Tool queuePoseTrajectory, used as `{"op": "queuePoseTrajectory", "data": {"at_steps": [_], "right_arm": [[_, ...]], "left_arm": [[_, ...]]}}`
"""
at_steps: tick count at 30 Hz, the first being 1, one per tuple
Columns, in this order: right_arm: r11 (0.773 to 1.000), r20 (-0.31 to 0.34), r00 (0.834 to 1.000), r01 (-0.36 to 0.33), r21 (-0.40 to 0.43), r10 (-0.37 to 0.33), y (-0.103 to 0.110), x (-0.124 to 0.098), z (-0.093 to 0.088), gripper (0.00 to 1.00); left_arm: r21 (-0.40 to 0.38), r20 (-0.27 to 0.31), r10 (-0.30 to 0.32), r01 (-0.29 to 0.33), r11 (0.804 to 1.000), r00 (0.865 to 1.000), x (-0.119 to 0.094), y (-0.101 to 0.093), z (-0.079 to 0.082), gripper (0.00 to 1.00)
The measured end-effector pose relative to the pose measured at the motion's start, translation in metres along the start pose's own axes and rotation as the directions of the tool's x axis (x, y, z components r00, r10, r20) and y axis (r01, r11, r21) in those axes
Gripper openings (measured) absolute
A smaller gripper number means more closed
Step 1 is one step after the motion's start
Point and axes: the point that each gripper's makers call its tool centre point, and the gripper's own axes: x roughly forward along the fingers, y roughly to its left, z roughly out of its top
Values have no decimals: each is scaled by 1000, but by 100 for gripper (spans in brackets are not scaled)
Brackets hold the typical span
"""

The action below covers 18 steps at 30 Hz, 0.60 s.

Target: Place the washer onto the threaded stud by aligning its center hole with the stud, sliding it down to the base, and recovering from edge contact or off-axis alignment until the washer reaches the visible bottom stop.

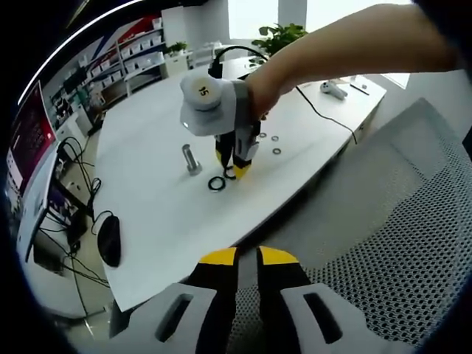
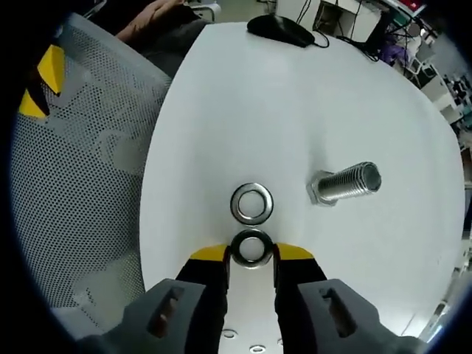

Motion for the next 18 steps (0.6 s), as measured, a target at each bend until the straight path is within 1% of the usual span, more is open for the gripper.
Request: {"op": "queuePoseTrajectory", "data": {"at_steps": [2, 3, 6, 8, 12, 16, 18], "right_arm": [[1000, 4, 1000, -2, 17, 2, -1, -1, 0, 23], [999, 12, 1000, 0, 48, 0, -2, 0, 0, 23], [999, 14, 1000, 0, 49, -1, -2, -3, -1, 23], [998, 22, 1000, 1, 58, -2, -1, -7, 0, 23], [995, 51, 999, -3, 102, -3, -6, -15, 4, 23], [995, 77, 997, 6, 102, -14, -9, -31, 11, 23], [994, 83, 996, 6, 107, -15, -12, -34, 14, 23]], "left_arm": [[1, 0, -1, 1, 1000, 1000, 0, 0, 0, 7], [1, 0, -1, 1, 1000, 1000, 0, -1, 0, 7], [2, 1, -1, 1, 1000, 1000, 0, 0, 0, 7], [3, 1, -2, 2, 1000, 1000, -1, -1, 1, 7], [5, 1, -3, 3, 1000, 1000, 0, -1, 1, 7], [7, 2, -4, 4, 1000, 1000, -2, -2, 3, 7], [7, 2, -4, 4, 1000, 1000, -2, -2, 3, 7]]}}
